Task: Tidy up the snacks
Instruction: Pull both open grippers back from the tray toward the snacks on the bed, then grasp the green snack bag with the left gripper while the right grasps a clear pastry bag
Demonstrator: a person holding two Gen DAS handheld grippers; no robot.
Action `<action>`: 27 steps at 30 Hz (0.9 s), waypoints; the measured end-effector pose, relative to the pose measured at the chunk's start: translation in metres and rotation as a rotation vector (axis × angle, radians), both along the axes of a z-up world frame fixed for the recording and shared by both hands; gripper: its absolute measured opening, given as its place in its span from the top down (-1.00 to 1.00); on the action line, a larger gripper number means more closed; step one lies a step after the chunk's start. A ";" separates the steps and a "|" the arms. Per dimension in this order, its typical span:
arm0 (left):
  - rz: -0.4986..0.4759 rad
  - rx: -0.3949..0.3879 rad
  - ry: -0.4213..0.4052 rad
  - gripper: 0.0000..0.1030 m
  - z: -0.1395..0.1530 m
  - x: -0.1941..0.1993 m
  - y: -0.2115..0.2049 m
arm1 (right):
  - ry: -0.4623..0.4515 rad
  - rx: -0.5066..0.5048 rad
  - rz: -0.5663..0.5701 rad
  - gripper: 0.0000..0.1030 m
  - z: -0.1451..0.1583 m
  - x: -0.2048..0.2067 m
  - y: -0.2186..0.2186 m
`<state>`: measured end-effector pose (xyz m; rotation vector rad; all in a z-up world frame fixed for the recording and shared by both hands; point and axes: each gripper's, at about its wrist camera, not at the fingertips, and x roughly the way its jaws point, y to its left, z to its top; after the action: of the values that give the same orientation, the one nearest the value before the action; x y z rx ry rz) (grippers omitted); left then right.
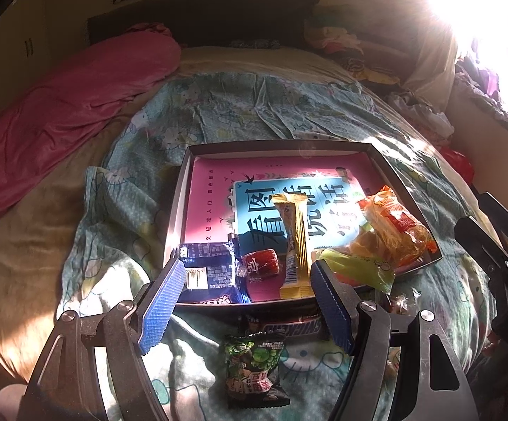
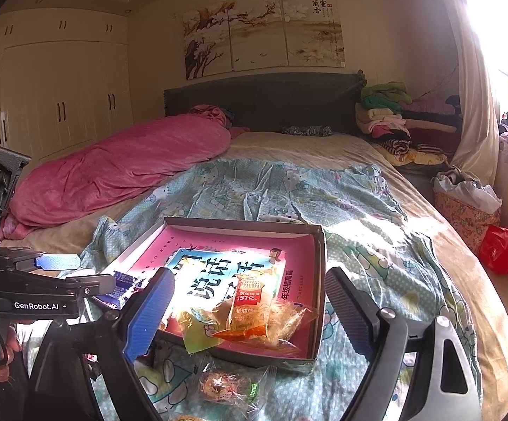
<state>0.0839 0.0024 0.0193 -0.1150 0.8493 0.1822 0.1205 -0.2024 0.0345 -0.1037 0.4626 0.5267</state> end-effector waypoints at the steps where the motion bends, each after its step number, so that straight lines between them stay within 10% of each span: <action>1: -0.001 0.001 0.001 -0.47 0.000 -0.001 0.000 | 0.000 0.001 0.000 -0.77 0.000 -0.001 0.000; 27: 0.012 -0.037 0.065 -0.47 -0.019 -0.033 0.033 | 0.142 0.013 -0.077 -0.81 -0.017 -0.011 -0.023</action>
<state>0.0507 0.0354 0.0003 -0.1493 0.9174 0.1826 0.1098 -0.2259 0.0171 -0.0356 0.5997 0.4629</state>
